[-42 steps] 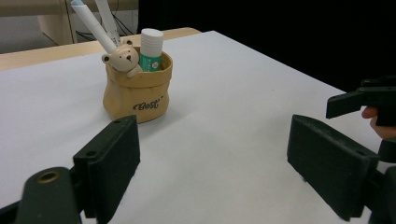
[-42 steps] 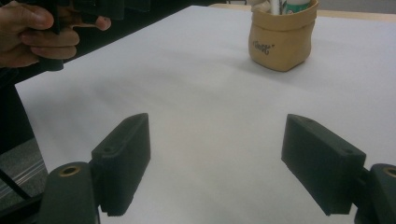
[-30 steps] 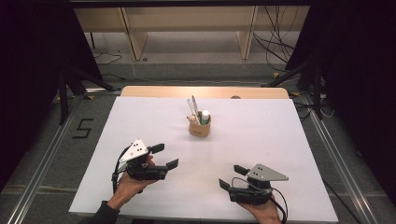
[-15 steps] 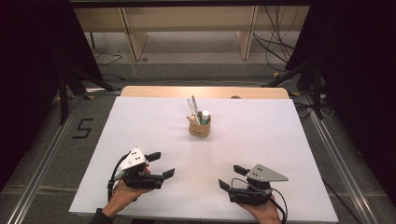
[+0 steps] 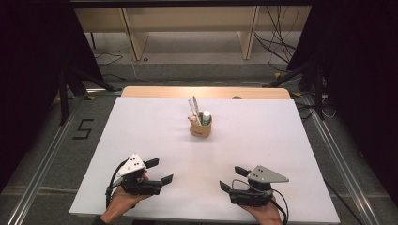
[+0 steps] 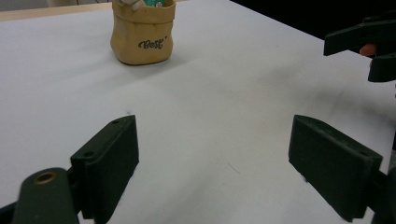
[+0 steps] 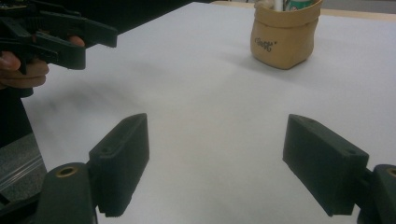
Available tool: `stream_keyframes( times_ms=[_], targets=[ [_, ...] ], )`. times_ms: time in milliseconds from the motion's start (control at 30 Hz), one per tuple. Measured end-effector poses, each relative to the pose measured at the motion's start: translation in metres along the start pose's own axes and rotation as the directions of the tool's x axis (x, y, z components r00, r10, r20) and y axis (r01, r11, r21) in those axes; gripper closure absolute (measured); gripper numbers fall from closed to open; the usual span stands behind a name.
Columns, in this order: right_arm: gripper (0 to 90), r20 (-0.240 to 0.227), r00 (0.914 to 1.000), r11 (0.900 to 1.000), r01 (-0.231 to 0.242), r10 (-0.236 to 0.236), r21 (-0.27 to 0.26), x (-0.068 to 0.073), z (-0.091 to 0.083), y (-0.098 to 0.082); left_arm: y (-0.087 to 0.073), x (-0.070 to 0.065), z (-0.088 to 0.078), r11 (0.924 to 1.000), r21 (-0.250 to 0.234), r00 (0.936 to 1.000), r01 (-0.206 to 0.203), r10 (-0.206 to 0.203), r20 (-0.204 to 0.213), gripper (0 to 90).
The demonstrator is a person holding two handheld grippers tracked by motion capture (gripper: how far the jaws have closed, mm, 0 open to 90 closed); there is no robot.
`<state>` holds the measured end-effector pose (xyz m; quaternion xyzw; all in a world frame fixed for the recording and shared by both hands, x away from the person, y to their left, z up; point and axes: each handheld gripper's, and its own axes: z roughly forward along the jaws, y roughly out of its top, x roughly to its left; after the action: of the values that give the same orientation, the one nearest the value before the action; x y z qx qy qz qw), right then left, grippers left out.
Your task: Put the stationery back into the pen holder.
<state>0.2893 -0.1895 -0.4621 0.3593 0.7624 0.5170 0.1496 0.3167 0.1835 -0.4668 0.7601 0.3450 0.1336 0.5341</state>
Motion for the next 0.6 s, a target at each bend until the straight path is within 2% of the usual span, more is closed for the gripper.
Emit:
stream_keyframes(
  times_ms=[100, 600],
  targets=[
    [23.3, 0.0, 1.0, 1.0, -0.001, 0.001, -0.001, -0.0006, 0.0001, 0.0001, -0.0004, 0.0005, -0.0001, 0.9999, -0.005, 0.9998, -0.013, 0.013, -0.014, 15.6],
    [22.4, 0.003, 1.0, 1.0, -0.003, 0.003, -0.005, -0.001, 0.0003, 0.0, 0.0, 0.0016, 0.0004, 0.9999, -0.01, 1.0, -0.003, 0.003, -0.005, 15.6]
  ],
)
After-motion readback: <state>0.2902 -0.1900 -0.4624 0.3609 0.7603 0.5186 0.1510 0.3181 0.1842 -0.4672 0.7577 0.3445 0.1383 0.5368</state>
